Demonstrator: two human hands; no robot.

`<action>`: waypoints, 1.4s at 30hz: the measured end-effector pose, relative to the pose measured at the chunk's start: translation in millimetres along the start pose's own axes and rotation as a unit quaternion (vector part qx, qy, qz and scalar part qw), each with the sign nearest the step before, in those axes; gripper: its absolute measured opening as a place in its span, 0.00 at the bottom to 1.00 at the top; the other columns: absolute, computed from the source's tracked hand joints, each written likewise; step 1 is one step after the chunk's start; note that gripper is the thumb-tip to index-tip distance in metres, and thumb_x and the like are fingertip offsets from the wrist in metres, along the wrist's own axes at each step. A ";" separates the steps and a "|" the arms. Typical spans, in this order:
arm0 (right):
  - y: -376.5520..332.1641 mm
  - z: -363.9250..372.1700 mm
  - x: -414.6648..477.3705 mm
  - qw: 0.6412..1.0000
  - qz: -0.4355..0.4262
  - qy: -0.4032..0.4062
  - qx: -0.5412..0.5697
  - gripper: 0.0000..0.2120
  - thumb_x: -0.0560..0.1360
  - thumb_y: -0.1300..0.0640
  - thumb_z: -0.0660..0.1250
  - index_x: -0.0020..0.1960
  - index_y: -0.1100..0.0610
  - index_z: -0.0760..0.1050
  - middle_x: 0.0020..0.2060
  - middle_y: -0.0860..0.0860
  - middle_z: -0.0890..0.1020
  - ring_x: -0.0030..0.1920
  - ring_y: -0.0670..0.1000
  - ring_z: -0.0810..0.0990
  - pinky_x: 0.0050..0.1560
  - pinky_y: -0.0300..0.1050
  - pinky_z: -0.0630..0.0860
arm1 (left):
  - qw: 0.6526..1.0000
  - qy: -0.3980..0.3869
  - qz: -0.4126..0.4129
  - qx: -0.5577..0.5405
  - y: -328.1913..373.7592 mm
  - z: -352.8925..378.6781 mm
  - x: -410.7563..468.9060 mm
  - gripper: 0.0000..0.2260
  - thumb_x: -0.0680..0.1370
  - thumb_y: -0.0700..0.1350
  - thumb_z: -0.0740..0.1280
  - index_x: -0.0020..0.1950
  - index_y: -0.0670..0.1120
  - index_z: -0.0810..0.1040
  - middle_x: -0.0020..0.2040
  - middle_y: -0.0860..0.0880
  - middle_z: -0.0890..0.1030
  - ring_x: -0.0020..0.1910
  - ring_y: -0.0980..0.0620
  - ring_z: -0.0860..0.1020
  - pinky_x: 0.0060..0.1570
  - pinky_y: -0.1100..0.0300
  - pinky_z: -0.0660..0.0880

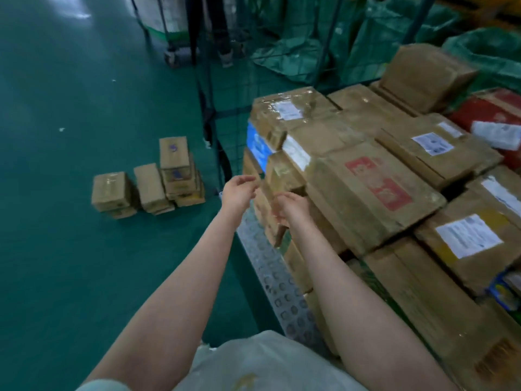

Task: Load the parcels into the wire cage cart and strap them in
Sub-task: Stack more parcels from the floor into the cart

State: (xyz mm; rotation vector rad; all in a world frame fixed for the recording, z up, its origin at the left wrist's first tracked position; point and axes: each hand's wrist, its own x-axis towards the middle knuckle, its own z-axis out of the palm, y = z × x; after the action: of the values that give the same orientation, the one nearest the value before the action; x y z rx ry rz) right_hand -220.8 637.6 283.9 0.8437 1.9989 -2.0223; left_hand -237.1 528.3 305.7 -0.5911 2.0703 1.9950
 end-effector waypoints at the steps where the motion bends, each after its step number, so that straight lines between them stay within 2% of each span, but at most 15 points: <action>1: -1.5 15.9 -0.2 1.000 0.005 -0.014 -0.011 0.05 0.78 0.63 0.60 0.49 0.56 0.72 0.33 0.51 0.76 0.26 0.47 0.73 0.25 0.35 0.67 | 1.000 0.011 -0.005 -0.002 -0.1 -16.3 6.4 0.08 0.78 0.39 0.60 0.55 0.46 0.76 0.48 0.49 0.79 0.37 0.57 0.74 0.35 0.63 0.69; 5: -10.5 93.9 1.8 0.997 0.024 -0.072 -0.018 0.07 0.79 0.62 0.59 0.44 0.54 0.72 0.34 0.50 0.76 0.28 0.47 0.74 0.28 0.36 0.68 | 0.998 0.060 -0.023 -0.016 0.5 -92.9 40.2 0.09 0.76 0.37 0.61 0.53 0.44 0.77 0.44 0.48 0.79 0.33 0.54 0.73 0.33 0.61 0.70; 7: -16.3 132.3 6.7 0.996 0.024 -0.087 -0.021 0.09 0.78 0.62 0.59 0.41 0.53 0.71 0.34 0.50 0.76 0.30 0.48 0.74 0.30 0.37 0.70 | 0.996 0.082 -0.024 -0.031 2.2 -129.1 60.0 0.09 0.75 0.36 0.62 0.53 0.43 0.78 0.45 0.45 0.81 0.37 0.49 0.76 0.44 0.52 0.78; 8: -18.0 148.6 9.2 0.995 0.027 -0.091 -0.021 0.10 0.78 0.63 0.59 0.40 0.53 0.72 0.34 0.50 0.76 0.31 0.48 0.74 0.31 0.38 0.70 | 0.995 0.087 -0.022 -0.034 3.2 -143.9 67.0 0.08 0.75 0.36 0.62 0.52 0.44 0.78 0.47 0.44 0.81 0.42 0.47 0.78 0.48 0.50 0.77; 10: -21.4 179.3 11.2 0.994 0.032 -0.102 -0.022 0.08 0.78 0.63 0.59 0.43 0.54 0.73 0.35 0.50 0.77 0.32 0.48 0.74 0.33 0.39 0.71 | 0.993 0.107 -0.026 -0.031 5.8 -171.3 77.0 0.08 0.76 0.37 0.60 0.48 0.47 0.77 0.50 0.44 0.82 0.47 0.46 0.78 0.46 0.52 0.77; 13: -21.0 227.5 11.5 0.990 0.045 -0.131 -0.038 0.06 0.78 0.63 0.60 0.51 0.56 0.73 0.35 0.50 0.78 0.32 0.48 0.75 0.35 0.40 0.74 | 0.988 0.144 -0.031 -0.042 4.9 -213.2 88.5 0.11 0.77 0.36 0.59 0.42 0.49 0.77 0.51 0.44 0.81 0.50 0.44 0.79 0.53 0.49 0.78; 14: -22.8 242.0 12.0 0.988 0.048 -0.139 -0.044 0.07 0.78 0.63 0.59 0.52 0.56 0.74 0.36 0.50 0.78 0.33 0.48 0.76 0.36 0.40 0.74 | 0.986 0.155 -0.033 -0.043 4.7 -226.5 91.6 0.11 0.77 0.36 0.59 0.43 0.49 0.77 0.51 0.45 0.81 0.50 0.45 0.79 0.53 0.50 0.78; 17: -30.8 276.4 13.6 0.985 0.051 -0.160 -0.051 0.09 0.78 0.65 0.58 0.54 0.57 0.74 0.41 0.54 0.79 0.34 0.49 0.75 0.38 0.41 0.74 | 0.982 0.177 -0.042 -0.047 4.4 -260.0 99.7 0.10 0.78 0.38 0.58 0.51 0.49 0.77 0.50 0.49 0.79 0.44 0.51 0.76 0.38 0.60 0.73; 21: -33.5 314.8 26.7 0.980 0.057 -0.180 -0.068 0.11 0.78 0.65 0.59 0.57 0.60 0.75 0.46 0.56 0.79 0.34 0.49 0.75 0.37 0.41 0.74 | 0.976 0.200 -0.059 -0.063 3.8 -293.1 116.9 0.11 0.78 0.37 0.59 0.55 0.48 0.77 0.51 0.49 0.78 0.52 0.50 0.76 0.45 0.59 0.71; 24: -31.9 344.1 45.9 0.975 0.079 -0.188 -0.084 0.12 0.78 0.63 0.59 0.59 0.61 0.75 0.46 0.55 0.79 0.35 0.50 0.76 0.36 0.42 0.74 | 0.972 0.211 -0.079 -0.069 3.2 -315.6 137.5 0.11 0.78 0.37 0.59 0.55 0.47 0.77 0.46 0.49 0.78 0.48 0.50 0.74 0.38 0.60 0.69; 28: -37.7 388.3 80.1 0.968 0.103 -0.207 -0.100 0.08 0.78 0.65 0.59 0.55 0.59 0.74 0.42 0.54 0.78 0.35 0.50 0.76 0.37 0.42 0.75 | 0.963 0.237 -0.100 -0.078 8.9 -347.4 175.7 0.12 0.77 0.37 0.59 0.57 0.47 0.77 0.45 0.49 0.77 0.47 0.50 0.74 0.36 0.61 0.69; 31: -51.2 425.7 105.9 0.962 0.103 -0.223 -0.117 0.07 0.78 0.65 0.59 0.53 0.59 0.73 0.39 0.52 0.78 0.34 0.49 0.75 0.36 0.41 0.75 | 0.956 0.260 -0.107 -0.085 22.4 -370.8 208.7 0.11 0.78 0.37 0.58 0.55 0.47 0.76 0.40 0.52 0.75 0.38 0.54 0.72 0.33 0.62 0.68; 33: -64.3 452.4 125.6 0.958 0.102 -0.234 -0.134 0.07 0.78 0.64 0.59 0.54 0.60 0.74 0.39 0.52 0.78 0.35 0.49 0.75 0.36 0.41 0.75 | 0.950 0.274 -0.118 -0.091 33.6 -387.1 235.4 0.11 0.78 0.37 0.58 0.55 0.47 0.76 0.41 0.51 0.75 0.40 0.53 0.73 0.34 0.61 0.70; 36: -83.6 484.2 153.1 0.949 0.100 -0.252 -0.159 0.07 0.78 0.64 0.59 0.54 0.59 0.73 0.40 0.52 0.78 0.36 0.50 0.75 0.35 0.41 0.73 | 0.945 0.284 -0.126 -0.102 44.5 -404.7 272.9 0.12 0.77 0.38 0.58 0.56 0.47 0.78 0.44 0.50 0.76 0.47 0.51 0.74 0.46 0.57 0.73; 42: -97.0 542.6 202.1 0.940 0.124 -0.257 -0.186 0.06 0.78 0.65 0.59 0.52 0.59 0.73 0.39 0.52 0.78 0.35 0.50 0.75 0.35 0.41 0.72 | 0.936 0.301 -0.145 -0.108 50.5 -435.9 331.2 0.13 0.77 0.37 0.58 0.56 0.47 0.77 0.48 0.49 0.77 0.48 0.50 0.74 0.45 0.58 0.72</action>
State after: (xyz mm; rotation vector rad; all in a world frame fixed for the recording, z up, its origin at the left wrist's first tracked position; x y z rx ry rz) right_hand -580.7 176.7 232.4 0.4047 1.7769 -1.4618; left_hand -500.8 50.2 242.2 -1.6236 1.8865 2.0407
